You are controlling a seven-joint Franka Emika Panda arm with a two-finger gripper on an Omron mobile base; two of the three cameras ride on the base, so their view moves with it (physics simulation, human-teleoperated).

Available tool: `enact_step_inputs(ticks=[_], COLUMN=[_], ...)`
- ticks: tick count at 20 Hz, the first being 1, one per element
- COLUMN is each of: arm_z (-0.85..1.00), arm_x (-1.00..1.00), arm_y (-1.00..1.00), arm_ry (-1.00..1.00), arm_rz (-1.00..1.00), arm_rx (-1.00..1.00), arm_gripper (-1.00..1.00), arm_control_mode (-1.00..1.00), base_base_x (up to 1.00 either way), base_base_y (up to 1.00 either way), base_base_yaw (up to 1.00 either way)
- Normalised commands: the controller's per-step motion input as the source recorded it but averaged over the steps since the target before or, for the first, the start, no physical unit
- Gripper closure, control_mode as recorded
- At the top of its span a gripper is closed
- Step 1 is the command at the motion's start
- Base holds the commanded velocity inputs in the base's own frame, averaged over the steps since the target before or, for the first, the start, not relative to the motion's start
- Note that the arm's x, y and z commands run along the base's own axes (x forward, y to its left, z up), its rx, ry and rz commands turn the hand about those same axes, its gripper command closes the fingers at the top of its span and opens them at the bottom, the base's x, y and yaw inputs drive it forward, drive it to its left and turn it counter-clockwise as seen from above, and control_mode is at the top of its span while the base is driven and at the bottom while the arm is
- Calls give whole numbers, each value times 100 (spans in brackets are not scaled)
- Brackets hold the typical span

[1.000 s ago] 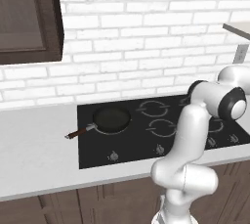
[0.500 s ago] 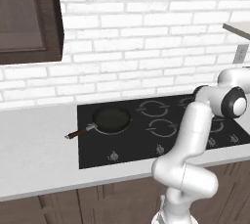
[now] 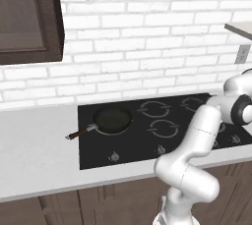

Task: Pick the kettle from the counter and place it on a stove burner. Then turn the burner on.

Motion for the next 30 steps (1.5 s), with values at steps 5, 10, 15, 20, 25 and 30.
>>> enact_step_inputs(ticks=[5,10,15,20,25,30], arm_z=[-66,-97,-6,0,0,16], arm_x=[17,0,3,-9,-47,-56], arm_y=[0,0,0,1,24,47], arm_ry=[2,2,0,0,-12,-32], arm_rz=[0,0,0,0,0,-3], arm_rx=[-8,-19,-1,0,-3,-3], arm_gripper=[-100,100,100,100,100,100], arm_control_mode=[-100,-100,-100,-100,-100,-100], base_base_x=[0,0,0,0,0,0], base_base_y=[0,0,0,0,0,0], base_base_yaw=[0,0,0,0,0,0])
